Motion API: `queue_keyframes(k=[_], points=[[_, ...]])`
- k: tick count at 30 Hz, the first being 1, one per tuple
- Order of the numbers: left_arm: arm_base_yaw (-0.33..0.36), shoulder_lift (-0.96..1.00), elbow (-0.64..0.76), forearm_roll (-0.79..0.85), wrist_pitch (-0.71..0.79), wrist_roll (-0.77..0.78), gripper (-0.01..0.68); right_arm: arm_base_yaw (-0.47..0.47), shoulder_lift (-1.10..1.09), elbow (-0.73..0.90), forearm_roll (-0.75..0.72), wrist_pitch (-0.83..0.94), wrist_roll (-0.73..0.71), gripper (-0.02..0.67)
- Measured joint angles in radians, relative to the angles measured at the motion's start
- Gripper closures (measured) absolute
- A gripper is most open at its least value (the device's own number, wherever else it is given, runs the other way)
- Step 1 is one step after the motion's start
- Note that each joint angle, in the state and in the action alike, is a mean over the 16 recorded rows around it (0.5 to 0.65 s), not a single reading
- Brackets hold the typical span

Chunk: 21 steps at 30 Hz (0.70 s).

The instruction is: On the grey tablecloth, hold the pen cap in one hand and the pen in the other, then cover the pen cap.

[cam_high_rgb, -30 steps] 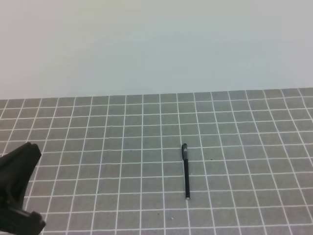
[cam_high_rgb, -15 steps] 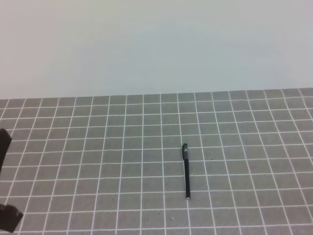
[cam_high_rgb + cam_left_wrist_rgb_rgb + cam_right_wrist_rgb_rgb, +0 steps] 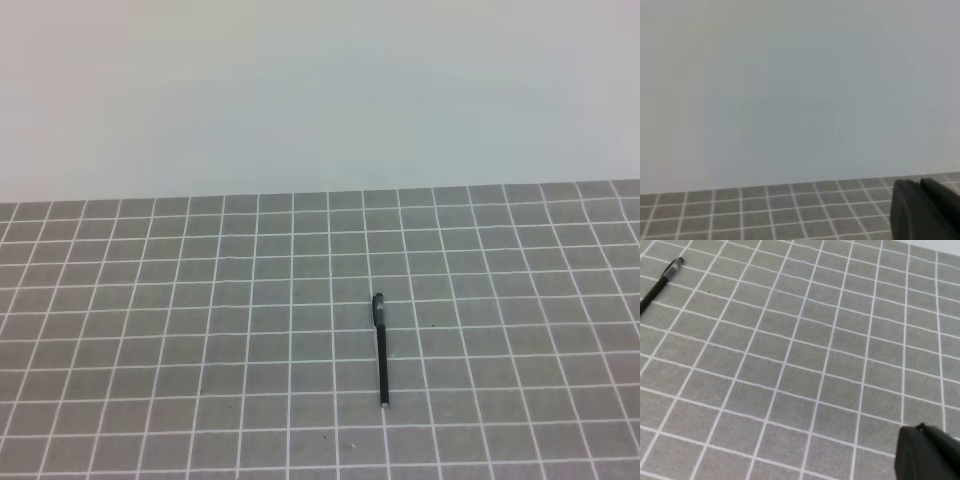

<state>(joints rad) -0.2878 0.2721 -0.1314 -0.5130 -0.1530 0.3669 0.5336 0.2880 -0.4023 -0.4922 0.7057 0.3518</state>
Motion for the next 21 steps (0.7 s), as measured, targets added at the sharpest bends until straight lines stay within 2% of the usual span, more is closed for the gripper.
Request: queue_keyframes(k=[9, 21], points=[[0.103, -0.146, 0.097, 0.16, 0.131, -0.157, 0.672, 0.0, 0.0, 0.0, 0.0, -0.001, 0.0, 0.645], [0.121, -0.28, 0.173, 0.33, 0.286, -0.309, 0.672, 0.0, 0.0, 0.0, -0.001, -0.002, 0.0, 0.645]])
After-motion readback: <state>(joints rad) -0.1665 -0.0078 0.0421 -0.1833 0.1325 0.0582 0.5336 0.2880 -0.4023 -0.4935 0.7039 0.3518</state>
